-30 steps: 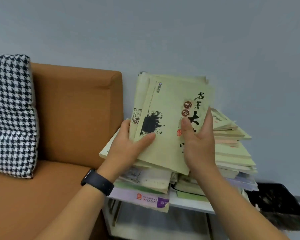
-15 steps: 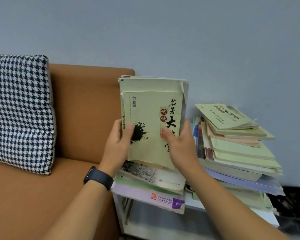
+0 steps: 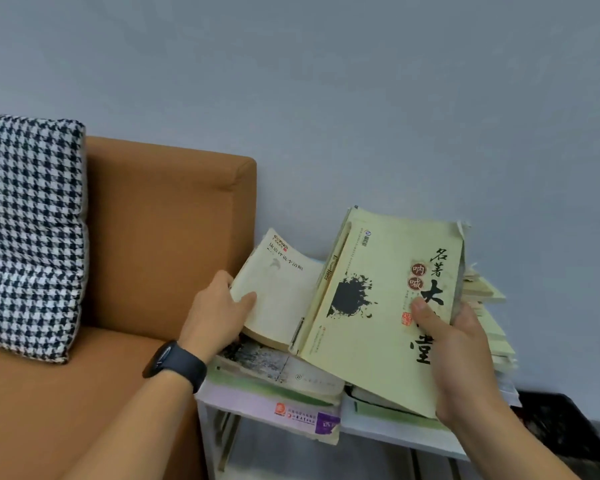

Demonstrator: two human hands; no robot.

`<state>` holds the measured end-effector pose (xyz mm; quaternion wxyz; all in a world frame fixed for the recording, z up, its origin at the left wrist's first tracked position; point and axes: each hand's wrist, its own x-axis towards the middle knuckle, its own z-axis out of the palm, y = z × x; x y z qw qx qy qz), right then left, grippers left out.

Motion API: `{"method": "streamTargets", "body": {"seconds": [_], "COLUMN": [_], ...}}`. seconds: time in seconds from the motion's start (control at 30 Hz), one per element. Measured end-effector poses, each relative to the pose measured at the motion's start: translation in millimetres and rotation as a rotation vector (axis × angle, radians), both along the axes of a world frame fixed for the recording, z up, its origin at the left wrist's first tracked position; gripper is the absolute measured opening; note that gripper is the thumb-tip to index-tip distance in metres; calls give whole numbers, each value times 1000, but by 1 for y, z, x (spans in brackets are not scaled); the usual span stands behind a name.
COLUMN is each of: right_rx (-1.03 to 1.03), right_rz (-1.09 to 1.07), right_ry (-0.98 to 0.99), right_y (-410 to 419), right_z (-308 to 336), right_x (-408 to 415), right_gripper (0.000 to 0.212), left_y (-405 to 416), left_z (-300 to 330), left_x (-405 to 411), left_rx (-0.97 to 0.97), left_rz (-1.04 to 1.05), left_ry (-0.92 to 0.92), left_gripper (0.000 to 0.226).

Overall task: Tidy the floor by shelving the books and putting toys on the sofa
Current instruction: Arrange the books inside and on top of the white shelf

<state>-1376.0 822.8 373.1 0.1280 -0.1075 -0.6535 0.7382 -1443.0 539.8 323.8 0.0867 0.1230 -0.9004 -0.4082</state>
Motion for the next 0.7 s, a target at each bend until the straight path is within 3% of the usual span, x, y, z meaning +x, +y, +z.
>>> {"method": "streamTargets", "body": {"seconds": [0.1,0.27,0.4,0.5,0.7], "right_rx": [-46,-21,4,-27,-164], "right_rz": [27,53,52,117,198], "right_ry": [-96,-231,-260,-266,-292], "right_y": [6,2,-11,-17,-9], "right_z": [-8,-17,-23,-28,-13], "right_x": [12,22,25,23,19], "right_gripper": [21,19,20,29,27], "left_y": [10,47,82,111,186], "left_z": [13,56,113,148,145], "left_x": [16,39,25,1,-26], "left_rx": [271,309,308,404,991], "left_rz": [33,72,-55,-156,-240], "left_ry": [185,568,617,512,-41], "left_gripper": [16,13,16,17,24]}}
